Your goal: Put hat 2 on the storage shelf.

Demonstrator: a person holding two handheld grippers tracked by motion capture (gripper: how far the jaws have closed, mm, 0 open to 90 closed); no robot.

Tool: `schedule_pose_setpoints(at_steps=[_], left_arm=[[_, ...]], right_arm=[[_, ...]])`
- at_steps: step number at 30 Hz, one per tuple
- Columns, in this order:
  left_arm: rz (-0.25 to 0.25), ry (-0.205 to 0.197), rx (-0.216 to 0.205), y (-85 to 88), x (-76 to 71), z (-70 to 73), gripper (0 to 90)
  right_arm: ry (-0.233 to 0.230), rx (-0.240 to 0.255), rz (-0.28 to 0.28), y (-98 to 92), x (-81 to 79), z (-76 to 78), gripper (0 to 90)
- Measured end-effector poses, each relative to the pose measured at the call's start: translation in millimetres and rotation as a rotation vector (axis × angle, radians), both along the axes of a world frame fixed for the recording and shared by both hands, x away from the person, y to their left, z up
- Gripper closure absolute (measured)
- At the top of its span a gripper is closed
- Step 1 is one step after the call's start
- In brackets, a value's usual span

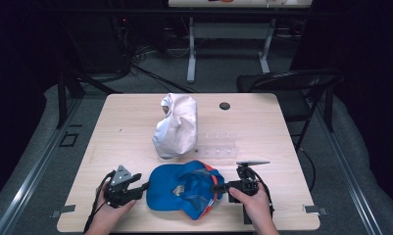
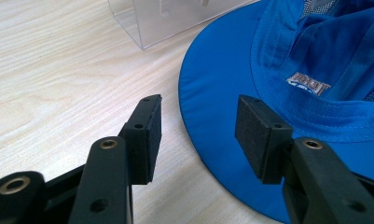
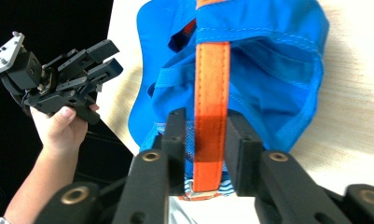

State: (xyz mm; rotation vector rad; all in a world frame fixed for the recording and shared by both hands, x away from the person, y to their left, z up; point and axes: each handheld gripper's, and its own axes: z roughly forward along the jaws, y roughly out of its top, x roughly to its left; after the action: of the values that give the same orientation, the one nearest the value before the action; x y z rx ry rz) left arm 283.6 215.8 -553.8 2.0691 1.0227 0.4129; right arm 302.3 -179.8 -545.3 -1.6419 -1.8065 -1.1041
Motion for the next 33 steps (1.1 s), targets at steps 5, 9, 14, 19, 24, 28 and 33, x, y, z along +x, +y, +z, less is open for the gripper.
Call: schedule_pose_setpoints(at_steps=[5,9,14,19,24,28,33], left_arm=[[-0.001,-0.009,0.002,-0.3,0.1,-0.4,51.5],[0.002,-0.007,0.001,-0.6,-0.6,-0.4,51.6],[0.003,-0.013,0.004,0.7,-1.8,1.2,51.6],[-0.001,-0.014,0.007,1.0,-1.6,1.3,51.6],[-0.007,-0.011,0.015,0.7,-0.3,-0.3,51.6],[-0.005,-0.015,0.014,1.4,0.0,-0.2,51.7],[-0.013,-0.014,0.021,-0.5,-1.2,-0.8,51.7]], right_arm=[[0.015,-0.03,-0.021,0.4,0.0,4.3,77.0],[0.007,-0.083,-0.02,0.8,0.7,7.8,77.0],[0.016,-0.138,-0.011,0.9,4.3,14.8,77.1],[0.009,-0.211,0.01,4.8,11.0,23.1,77.2],[0.036,-0.314,0.035,7.8,18.9,32.6,77.2],[0.039,-0.385,0.058,9.2,24.6,40.4,77.2],[0.035,-0.473,0.075,10.6,29.9,54.9,77.2]])
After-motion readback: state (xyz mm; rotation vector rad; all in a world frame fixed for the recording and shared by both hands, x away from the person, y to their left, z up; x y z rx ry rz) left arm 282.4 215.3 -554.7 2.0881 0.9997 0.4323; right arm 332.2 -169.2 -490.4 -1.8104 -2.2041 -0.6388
